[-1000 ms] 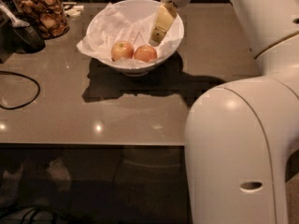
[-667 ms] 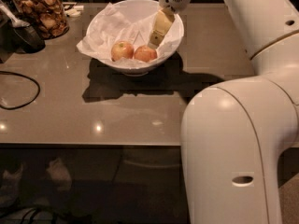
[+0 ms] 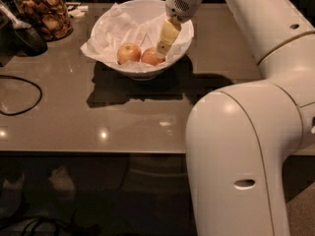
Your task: Pick apple from white bowl
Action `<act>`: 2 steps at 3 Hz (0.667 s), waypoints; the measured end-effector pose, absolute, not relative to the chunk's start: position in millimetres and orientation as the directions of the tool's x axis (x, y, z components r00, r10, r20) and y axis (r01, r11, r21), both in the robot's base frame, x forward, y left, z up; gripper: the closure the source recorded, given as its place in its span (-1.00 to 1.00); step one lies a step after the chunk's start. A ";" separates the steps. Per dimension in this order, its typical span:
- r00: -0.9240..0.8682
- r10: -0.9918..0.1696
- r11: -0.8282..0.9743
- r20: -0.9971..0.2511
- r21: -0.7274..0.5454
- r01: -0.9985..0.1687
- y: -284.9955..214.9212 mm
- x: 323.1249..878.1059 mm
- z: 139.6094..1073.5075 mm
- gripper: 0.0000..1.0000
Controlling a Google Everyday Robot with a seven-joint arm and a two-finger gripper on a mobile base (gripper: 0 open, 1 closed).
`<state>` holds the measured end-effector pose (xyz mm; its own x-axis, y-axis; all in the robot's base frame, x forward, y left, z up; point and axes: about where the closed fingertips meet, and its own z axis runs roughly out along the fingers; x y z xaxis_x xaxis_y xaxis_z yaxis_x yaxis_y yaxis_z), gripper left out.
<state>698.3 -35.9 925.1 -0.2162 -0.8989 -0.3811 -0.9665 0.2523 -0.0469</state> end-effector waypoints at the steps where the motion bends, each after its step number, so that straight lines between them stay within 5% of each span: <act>1: -0.219 -0.903 0.246 -0.371 -0.028 -0.969 -31.5 697.5 916.5 -0.58; 2: -0.212 -0.907 0.233 -0.363 -0.013 -0.972 -24.5 695.6 911.0 -0.50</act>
Offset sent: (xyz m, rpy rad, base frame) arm -0.0334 0.0017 -0.0164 -0.0714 0.1524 0.0649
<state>695.6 -24.5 911.0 -0.2124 -0.9073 -0.3630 -0.9724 0.2331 -0.0135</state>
